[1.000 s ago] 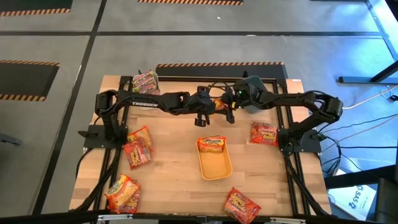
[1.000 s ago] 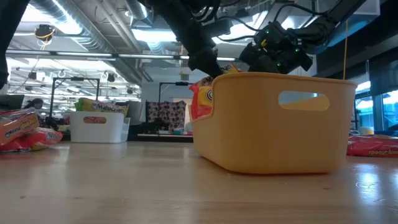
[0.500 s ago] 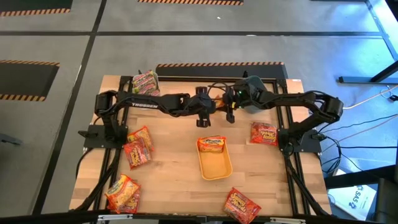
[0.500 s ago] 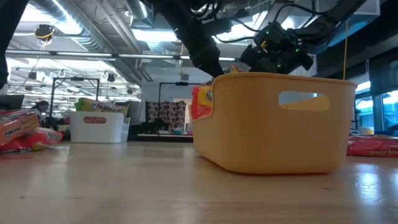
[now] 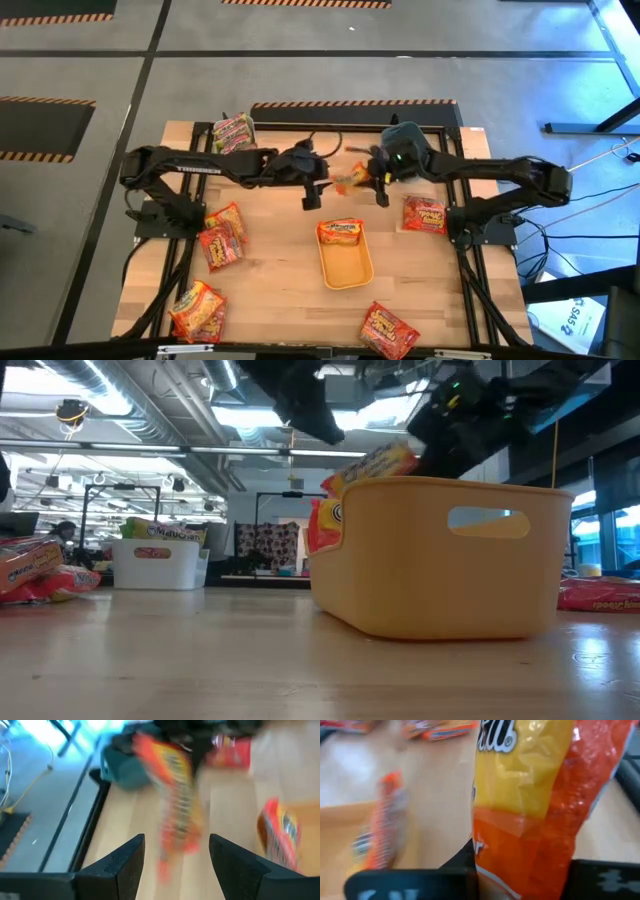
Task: Sort Maruchan noodles
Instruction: Put the top right orange noodle pack into the yellow bin
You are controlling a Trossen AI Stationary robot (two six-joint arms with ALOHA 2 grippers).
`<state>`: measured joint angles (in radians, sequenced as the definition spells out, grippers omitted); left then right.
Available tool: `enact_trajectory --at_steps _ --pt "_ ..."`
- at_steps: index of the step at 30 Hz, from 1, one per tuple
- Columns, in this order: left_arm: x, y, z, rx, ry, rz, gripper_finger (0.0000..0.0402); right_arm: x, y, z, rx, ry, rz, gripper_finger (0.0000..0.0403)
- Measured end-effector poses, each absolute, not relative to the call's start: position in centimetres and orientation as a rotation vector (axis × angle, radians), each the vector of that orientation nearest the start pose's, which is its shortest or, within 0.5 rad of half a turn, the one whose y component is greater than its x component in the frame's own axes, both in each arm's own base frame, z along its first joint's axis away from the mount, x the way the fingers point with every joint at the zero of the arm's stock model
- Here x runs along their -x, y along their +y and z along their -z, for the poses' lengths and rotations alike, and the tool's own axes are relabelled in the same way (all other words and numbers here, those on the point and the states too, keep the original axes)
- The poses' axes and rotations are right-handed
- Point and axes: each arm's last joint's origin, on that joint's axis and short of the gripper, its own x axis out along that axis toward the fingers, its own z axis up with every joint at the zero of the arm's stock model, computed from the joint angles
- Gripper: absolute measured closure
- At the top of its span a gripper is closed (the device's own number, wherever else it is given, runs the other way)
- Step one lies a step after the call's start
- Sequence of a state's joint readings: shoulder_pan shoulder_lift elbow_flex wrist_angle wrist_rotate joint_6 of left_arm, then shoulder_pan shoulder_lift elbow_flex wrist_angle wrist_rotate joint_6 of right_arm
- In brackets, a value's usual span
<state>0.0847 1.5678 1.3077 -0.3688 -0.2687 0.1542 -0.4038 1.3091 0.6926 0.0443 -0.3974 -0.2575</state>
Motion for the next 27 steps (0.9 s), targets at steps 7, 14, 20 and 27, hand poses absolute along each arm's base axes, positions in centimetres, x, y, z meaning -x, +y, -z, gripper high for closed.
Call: enact_trajectory --at_steps 7,14,20,27 --pt "-32.7 2.3 -27.5 -0.112 0.498 -0.289 0.0186 -23.4 -5.6 -21.5 0.029 0.411 -0.078 0.0340" --pt "-32.9 0.7 -26.4 0.002 0.392 -0.277 0.0186 -22.5 -2.2 -21.6 0.046 0.351 -0.075 0.0337" --pt "-33.0 -0.4 -26.7 -0.052 0.362 -0.257 0.0186 -22.3 0.1 -20.9 0.074 0.346 -0.058 0.0341" --pt "-33.2 -0.8 -27.0 0.002 0.324 -0.154 0.0186 -22.3 2.0 -20.9 0.104 0.337 -0.064 0.0337"
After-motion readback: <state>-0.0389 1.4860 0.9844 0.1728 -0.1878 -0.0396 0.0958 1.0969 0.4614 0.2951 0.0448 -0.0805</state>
